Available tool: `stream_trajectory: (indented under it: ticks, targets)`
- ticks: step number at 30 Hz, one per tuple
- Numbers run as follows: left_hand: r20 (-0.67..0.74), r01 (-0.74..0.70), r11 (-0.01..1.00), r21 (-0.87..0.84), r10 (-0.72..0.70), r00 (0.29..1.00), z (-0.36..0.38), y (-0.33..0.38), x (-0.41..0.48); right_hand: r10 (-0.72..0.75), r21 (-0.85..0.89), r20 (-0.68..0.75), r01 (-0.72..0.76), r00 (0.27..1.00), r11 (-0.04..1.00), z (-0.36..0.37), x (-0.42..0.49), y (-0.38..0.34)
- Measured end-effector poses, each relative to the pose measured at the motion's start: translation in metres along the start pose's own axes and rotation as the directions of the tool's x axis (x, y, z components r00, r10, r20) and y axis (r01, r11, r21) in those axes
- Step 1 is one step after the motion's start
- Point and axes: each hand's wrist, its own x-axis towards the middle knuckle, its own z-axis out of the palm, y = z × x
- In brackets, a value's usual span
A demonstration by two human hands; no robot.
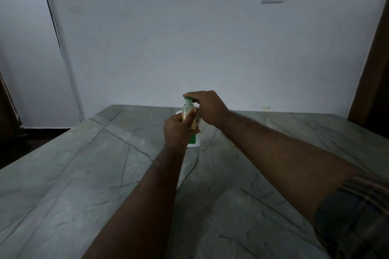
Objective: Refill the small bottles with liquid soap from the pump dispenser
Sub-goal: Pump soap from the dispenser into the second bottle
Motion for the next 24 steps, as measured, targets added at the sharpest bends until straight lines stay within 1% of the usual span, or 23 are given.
stream_trajectory:
  ticks: [7, 10, 18, 24]
  targets:
    - [0.017, 0.0, 0.999, -0.039, 0.001, 1.0, -0.002, 0.002, -0.001, 0.019, 0.033, -0.049, -0.018, 0.999, 0.999, 0.007, -0.002, -0.002]
    - [0.013, 0.005, 1.0, -0.018, -0.005, 1.0, -0.002, 0.001, -0.002, 0.022, 0.038, -0.061, -0.019, 0.998, 0.999, 0.009, -0.005, -0.002]
    - [0.008, 0.007, 1.0, -0.007, -0.007, 1.0, -0.003, 0.003, -0.004, 0.051, 0.028, -0.019, -0.051, 0.999, 0.998, 0.005, -0.006, -0.007]
    - [0.02, 0.015, 1.0, -0.008, -0.015, 1.0, -0.003, 0.005, 0.0, 0.037, 0.004, 0.003, -0.037, 0.999, 0.999, 0.0, 0.0, -0.006]
